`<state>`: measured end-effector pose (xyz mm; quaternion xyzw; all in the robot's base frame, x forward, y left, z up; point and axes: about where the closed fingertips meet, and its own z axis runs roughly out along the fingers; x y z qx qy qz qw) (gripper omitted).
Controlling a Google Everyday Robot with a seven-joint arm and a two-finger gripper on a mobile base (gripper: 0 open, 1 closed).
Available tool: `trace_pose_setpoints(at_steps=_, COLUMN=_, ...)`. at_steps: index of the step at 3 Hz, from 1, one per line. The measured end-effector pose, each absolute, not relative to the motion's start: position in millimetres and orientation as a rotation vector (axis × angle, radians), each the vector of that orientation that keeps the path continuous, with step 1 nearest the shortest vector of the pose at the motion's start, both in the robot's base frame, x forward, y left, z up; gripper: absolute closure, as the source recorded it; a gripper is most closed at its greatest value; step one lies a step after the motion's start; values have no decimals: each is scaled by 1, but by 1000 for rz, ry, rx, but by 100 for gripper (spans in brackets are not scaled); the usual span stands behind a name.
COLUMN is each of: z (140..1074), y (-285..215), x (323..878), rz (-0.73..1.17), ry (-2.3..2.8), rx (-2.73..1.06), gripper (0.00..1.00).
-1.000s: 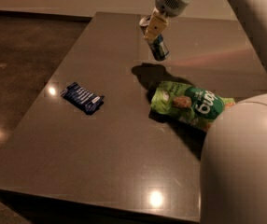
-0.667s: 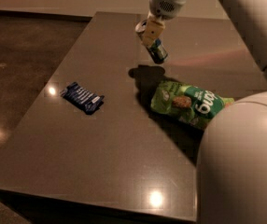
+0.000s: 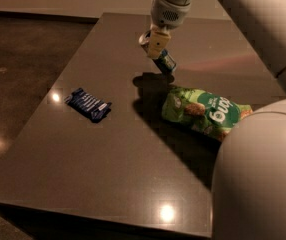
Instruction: Knock redbull can over
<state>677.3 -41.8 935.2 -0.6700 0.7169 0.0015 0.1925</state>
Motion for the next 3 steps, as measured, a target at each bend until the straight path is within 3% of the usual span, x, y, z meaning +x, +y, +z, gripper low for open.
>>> trace_pose_setpoints(at_steps=1, z=929, y=-35, x=668, rz=4, ry=1993, rx=-1931, gripper=17)
trace_pose_setpoints(at_steps=2, z=912, y=-26, x=652, rz=28, ry=1975, rx=-2013, gripper=0)
trace_pose_setpoints(at_steps=3, z=912, y=-26, x=652, rz=28, ry=1975, rx=-2013, gripper=0)
